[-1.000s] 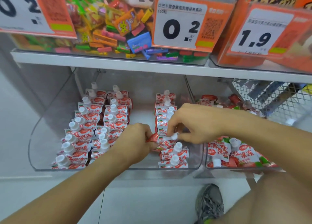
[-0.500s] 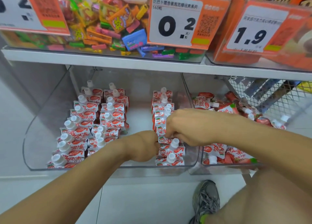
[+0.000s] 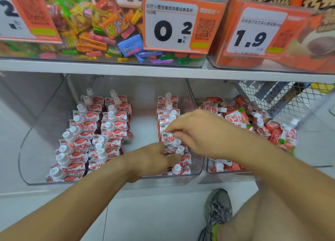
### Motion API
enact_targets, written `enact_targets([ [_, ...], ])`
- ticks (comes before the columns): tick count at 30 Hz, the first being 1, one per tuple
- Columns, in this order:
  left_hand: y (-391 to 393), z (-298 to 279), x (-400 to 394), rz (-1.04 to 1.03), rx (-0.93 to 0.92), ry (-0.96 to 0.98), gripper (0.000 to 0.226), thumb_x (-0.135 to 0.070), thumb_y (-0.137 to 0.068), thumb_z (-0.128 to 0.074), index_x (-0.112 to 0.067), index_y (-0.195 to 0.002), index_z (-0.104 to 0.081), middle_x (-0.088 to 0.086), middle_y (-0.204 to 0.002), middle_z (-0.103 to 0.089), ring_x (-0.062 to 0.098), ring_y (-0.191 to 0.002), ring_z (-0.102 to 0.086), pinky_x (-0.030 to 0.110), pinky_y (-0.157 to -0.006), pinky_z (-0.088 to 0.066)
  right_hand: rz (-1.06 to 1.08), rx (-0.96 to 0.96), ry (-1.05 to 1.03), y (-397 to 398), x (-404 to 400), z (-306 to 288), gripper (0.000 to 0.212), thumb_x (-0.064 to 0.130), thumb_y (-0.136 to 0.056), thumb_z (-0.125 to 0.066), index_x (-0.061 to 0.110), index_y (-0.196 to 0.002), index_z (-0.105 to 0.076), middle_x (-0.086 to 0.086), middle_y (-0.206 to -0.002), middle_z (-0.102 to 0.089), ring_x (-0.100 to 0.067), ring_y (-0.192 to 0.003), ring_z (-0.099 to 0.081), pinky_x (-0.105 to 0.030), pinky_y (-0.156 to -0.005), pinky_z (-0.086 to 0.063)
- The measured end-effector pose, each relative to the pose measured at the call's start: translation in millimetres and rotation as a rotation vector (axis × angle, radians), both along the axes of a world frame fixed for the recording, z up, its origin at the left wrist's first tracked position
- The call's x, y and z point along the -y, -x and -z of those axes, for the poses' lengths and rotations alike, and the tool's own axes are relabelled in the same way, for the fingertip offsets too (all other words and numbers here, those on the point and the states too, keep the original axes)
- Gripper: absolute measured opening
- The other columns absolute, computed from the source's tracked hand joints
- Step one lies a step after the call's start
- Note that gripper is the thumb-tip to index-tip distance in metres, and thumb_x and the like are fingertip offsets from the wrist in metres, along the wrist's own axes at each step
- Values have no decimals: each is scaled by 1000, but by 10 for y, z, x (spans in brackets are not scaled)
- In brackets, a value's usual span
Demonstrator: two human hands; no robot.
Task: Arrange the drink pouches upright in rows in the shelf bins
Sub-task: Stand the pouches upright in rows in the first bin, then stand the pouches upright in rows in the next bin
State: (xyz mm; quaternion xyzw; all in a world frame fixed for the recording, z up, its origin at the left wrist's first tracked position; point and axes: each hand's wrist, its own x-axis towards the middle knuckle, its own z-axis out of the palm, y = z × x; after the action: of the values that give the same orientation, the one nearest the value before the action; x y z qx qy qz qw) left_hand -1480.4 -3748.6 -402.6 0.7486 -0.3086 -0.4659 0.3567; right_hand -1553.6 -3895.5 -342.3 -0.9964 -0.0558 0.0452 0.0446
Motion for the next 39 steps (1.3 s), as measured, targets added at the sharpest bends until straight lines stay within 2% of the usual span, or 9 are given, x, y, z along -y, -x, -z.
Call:
enact_targets([
  [3,45,-64,37,-88,-165,47,5,-24,-94,-60,-20,-92,-59,-19,-62,-61,-2,-60,-56,17,-61,-45,95,534,-308,396,26,92,16,12,-94,-62,14,-104,-74,2,-108,-66,-15,-103,-61,-31,-91,-50],
  [6,105,-120,62,-205,-231,5,8,-15,-93,-62,-16,-101,-60,-14,-64,-66,2,-57,-59,23,-61,-46,313,713,-426,627,152,244,15,7,-90,-66,13,-102,-72,3,-109,-60,-9,-104,-58,-19,-90,-45],
  [9,152,-161,57,-363,-132,-20,28,-18,-93,-62,-17,-119,-50,0,-101,-67,12,-78,-65,30,-68,-54,390,549,-496,767,407,289,11,12,-90,-68,22,-94,-71,11,-93,-63,-4,-85,-60,-12,-75,-46],
  [12,249,-200,55,-396,274,-26,61,-29,-92,-61,-24,-144,-30,1,-144,-42,15,-108,-57,33,-85,-50,411,320,-542,893,629,340,6,17,-89,-71,21,-85,-72,16,-75,-64,2,-73,-61,-7,-63,-42],
  [15,515,-401,141,-582,673,474,32,-8,-91,-59,-22,-118,-50,0,-117,-60,8,-97,-61,25,-83,-51,370,74,-470,970,762,416,19,39,-88,-71,23,-98,-70,19,-79,-58,8,-74,-57,-8,-64,-39],
  [18,797,-629,305,-443,777,743,19,-2,-86,-57,-18,-95,-58,-5,-93,-64,14,-88,-64,20,-80,-49,336,-13,-370,976,842,466,53,66,-71,-73,36,-113,-60,12,-103,-51,-4,-94,-54,-27,-82,-48],
  [25,922,-407,798,146,967,302,32,-21,-83,-64,-19,-115,-61,-4,-106,-64,8,-94,-59,24,-86,-47,341,-121,-371,787,988,432,90,58,-59,-85,37,-137,-44,4,-138,-39,-22,-128,-35,-48,-103,-43],
  [31,906,-367,978,88,1067,149,41,-28,-83,-69,-19,-122,-62,-2,-114,-58,15,-101,-59,16,-85,-39,285,-61,-408,732,1201,522,56,50,-56,-91,41,-93,-50,13,-105,-49,-15,-98,-55,-41,-82,-52],
  [39,897,-417,1139,105,1038,5,51,-41,-89,-61,-15,-132,-51,6,-120,-57,21,-108,-58,32,-93,-46,407,300,-667,1096,1639,357,42,28,-67,-90,29,-103,-69,18,-100,-61,22,-71,-49,-16,-65,-35],
])
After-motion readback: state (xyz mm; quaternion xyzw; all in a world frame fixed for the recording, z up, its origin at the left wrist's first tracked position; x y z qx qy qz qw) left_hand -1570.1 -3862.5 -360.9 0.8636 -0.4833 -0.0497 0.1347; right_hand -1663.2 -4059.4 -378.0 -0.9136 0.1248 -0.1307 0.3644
